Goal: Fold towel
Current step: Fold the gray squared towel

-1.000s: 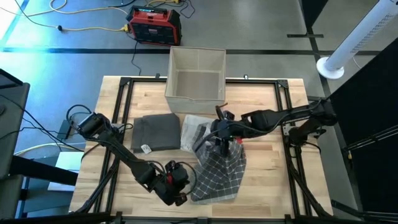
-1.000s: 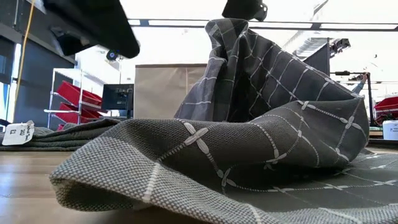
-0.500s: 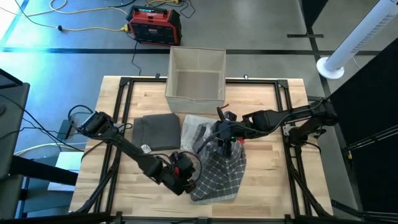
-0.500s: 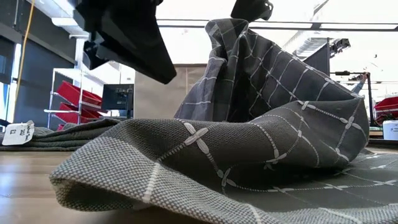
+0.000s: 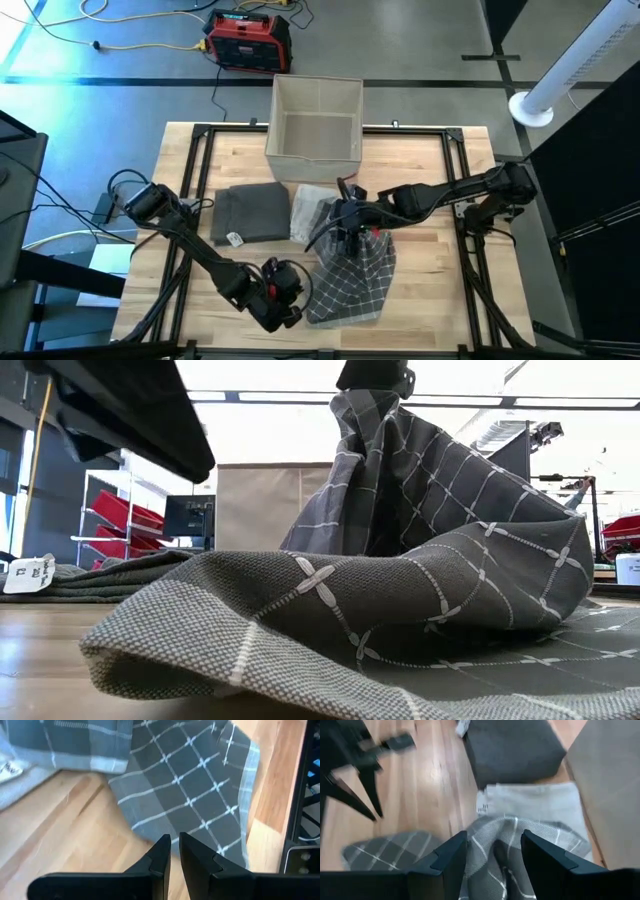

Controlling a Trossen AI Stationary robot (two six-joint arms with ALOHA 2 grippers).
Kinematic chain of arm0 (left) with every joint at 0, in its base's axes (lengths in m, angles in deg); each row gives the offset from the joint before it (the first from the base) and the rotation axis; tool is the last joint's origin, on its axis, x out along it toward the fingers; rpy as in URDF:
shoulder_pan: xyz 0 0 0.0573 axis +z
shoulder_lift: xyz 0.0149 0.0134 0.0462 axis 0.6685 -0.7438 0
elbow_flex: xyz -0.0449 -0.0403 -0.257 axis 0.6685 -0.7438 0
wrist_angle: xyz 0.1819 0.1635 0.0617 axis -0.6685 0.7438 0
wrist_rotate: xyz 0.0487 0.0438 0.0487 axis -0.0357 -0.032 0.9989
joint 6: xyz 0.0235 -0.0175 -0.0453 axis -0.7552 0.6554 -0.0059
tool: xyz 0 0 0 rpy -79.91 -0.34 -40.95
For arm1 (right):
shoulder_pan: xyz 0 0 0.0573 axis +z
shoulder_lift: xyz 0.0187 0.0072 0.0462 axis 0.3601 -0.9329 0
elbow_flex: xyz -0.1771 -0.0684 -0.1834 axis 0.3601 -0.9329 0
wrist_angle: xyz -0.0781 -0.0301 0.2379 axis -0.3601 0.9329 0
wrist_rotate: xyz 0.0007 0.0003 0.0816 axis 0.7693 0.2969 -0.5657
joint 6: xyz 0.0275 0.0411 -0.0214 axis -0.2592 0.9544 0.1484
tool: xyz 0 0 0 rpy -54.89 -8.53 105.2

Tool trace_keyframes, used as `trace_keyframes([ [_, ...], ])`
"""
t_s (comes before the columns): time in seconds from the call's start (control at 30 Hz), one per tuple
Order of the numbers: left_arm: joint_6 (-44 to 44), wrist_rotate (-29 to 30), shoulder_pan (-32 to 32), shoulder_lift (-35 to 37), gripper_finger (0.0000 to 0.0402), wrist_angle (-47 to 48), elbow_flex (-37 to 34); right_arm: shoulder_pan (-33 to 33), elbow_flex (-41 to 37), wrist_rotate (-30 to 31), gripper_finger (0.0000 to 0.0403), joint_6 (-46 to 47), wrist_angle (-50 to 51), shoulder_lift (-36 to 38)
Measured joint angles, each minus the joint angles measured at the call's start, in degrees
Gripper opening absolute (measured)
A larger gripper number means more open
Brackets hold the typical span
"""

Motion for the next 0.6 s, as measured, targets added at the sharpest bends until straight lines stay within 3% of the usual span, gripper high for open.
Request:
trace_keyframes([
  [0.1,0.1,0.0,0.0,0.0,0.003,0.0,0.0,0.5,0.0,1.9,0.0169,2.6,1.4,0.3],
  [0.13,0.1,0.0,0.0,0.0,0.003,0.0,0.0,0.6,-0.1,3.9,0.015,4.6,3.8,0.9],
  [0.23,0.2,0.0,-0.1,0.0,0.003,0.1,0.0,0.6,1.2,3.8,0.0022,6.4,3.1,4.6],
  [0.27,0.3,0.0,-0.1,0.0,0.003,0.1,0.0,0.6,1.9,3.9,0.0007,6.5,3.0,6.0],
  [0.6,-4.5,1.9,3.3,-0.1,0.003,3.7,0.0,0.3,10.5,5.6,0.0002,1.2,3.6,10.6],
])
